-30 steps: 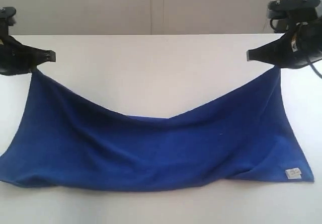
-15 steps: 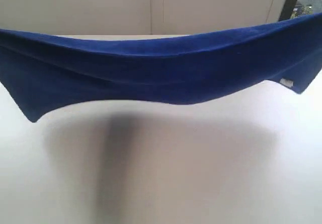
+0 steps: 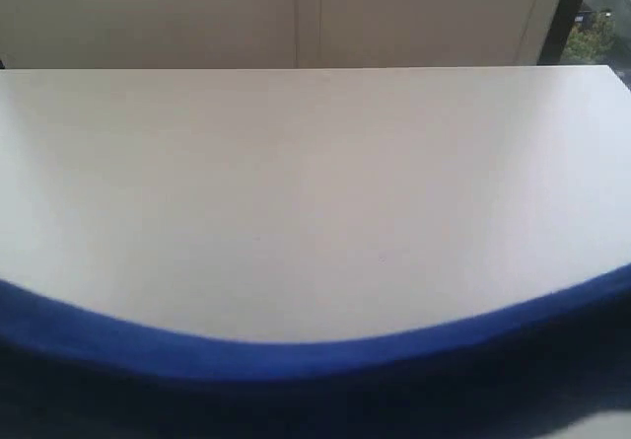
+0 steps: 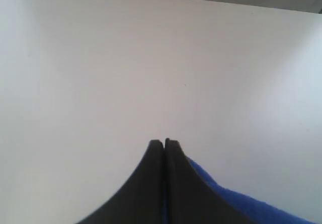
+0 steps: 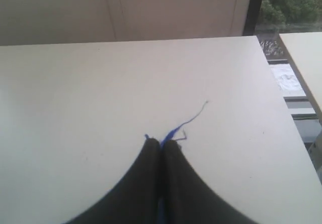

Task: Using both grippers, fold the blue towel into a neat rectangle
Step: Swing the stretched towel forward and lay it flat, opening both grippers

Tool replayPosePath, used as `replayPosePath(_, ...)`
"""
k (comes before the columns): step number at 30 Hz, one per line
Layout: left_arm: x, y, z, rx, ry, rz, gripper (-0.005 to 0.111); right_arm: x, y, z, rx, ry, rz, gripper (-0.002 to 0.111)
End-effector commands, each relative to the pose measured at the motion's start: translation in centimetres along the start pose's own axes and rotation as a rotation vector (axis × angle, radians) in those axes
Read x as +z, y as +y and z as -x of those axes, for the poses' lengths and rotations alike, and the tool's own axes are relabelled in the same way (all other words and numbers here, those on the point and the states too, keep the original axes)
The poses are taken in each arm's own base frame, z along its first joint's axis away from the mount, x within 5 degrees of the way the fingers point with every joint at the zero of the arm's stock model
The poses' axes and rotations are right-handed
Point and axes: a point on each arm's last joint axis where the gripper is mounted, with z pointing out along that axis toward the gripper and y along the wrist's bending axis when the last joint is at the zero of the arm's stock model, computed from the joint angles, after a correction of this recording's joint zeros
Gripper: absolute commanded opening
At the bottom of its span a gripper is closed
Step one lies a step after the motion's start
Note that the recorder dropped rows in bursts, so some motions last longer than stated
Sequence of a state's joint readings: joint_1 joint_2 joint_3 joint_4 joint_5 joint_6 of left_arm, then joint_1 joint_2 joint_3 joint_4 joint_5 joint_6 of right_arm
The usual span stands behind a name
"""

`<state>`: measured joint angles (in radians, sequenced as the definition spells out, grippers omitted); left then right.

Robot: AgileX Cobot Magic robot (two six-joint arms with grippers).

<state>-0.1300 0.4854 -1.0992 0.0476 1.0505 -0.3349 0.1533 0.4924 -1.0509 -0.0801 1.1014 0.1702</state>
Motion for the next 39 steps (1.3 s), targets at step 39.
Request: replayPosePath(39, 40.5, 4.3, -0.2, -0.154, 0.025, 0.112, 0.000, 42.0, -1.8, -6.1, 0.020, 0.261, -0.062, 0.000)
